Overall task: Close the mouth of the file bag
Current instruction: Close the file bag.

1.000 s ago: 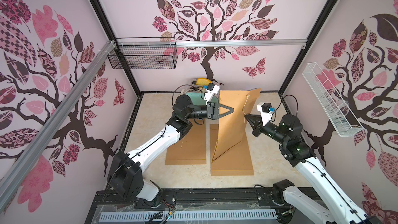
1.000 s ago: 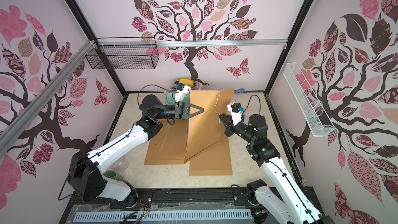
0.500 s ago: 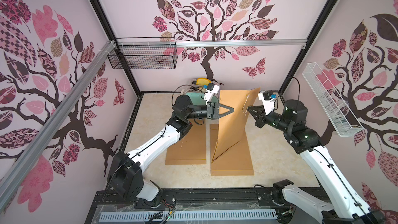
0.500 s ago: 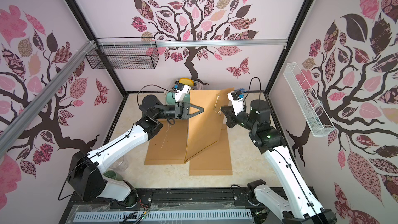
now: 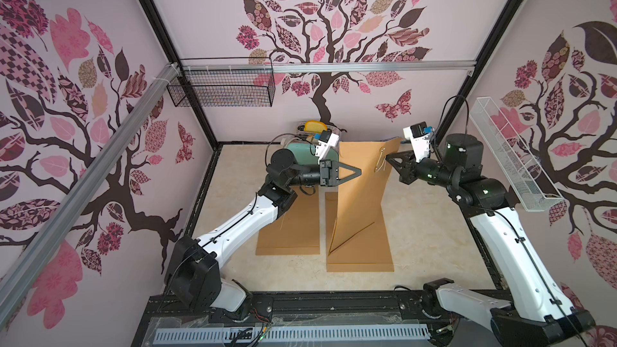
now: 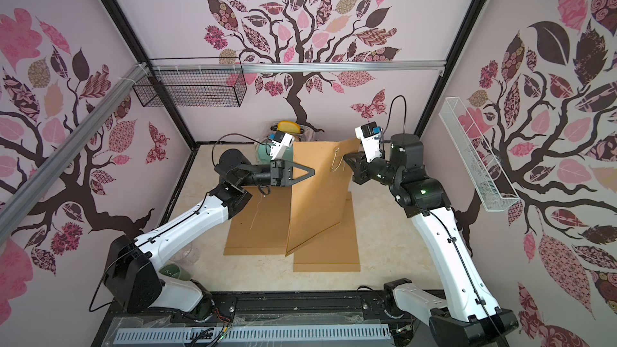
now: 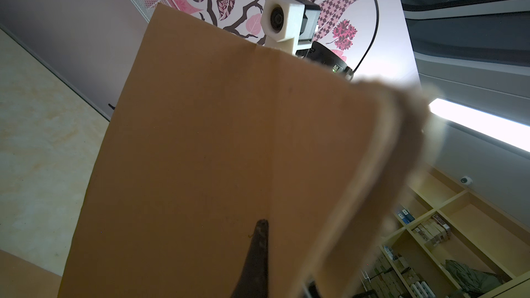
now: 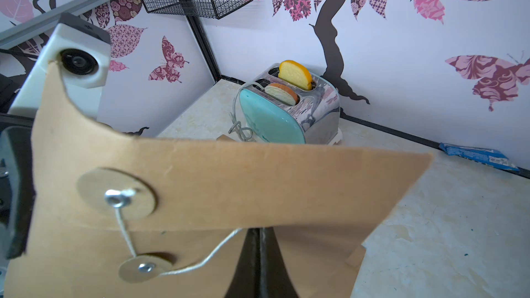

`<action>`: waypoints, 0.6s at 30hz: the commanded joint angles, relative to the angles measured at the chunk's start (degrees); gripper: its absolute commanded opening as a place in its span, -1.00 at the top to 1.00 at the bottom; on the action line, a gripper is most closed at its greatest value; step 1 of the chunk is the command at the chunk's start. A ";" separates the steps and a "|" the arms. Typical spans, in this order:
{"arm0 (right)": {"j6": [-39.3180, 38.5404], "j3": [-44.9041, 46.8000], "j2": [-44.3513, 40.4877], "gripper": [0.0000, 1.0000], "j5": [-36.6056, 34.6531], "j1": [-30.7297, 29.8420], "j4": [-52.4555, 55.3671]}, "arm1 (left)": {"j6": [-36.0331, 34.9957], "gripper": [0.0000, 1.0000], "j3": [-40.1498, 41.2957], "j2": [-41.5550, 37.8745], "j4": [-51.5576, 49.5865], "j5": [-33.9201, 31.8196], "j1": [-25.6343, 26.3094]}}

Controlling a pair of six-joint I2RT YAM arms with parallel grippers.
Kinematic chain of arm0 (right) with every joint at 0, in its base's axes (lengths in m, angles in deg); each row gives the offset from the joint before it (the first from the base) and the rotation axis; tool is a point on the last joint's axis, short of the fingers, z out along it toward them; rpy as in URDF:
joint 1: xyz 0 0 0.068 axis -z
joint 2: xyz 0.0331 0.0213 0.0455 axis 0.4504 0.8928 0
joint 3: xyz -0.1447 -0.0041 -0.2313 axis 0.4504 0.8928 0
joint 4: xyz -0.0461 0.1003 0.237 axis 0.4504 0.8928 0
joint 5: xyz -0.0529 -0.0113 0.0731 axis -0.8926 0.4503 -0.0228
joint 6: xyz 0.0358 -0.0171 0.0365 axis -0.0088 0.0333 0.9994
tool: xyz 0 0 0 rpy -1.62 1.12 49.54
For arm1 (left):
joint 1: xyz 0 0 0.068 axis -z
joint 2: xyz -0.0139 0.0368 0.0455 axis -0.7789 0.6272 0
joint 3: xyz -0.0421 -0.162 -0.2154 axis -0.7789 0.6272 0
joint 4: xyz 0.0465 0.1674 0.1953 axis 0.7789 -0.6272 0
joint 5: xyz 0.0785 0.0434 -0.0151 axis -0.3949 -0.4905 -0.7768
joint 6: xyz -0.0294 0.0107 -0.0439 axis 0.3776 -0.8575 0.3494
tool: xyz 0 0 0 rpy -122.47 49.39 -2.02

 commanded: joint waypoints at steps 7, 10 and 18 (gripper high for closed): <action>-1.73 -7.94 3.27 1.00 -1.23 0.25 8.83 | 4.31 1.00 0.56 -0.72 7.48 1.51 -0.15; -1.30 -9.17 3.70 1.00 -0.19 0.25 8.53 | 3.35 1.00 0.60 -0.87 6.04 1.51 -0.19; -2.28 -9.39 3.35 1.00 4.96 0.54 10.10 | 3.33 1.00 0.68 -0.73 4.15 -0.53 -0.65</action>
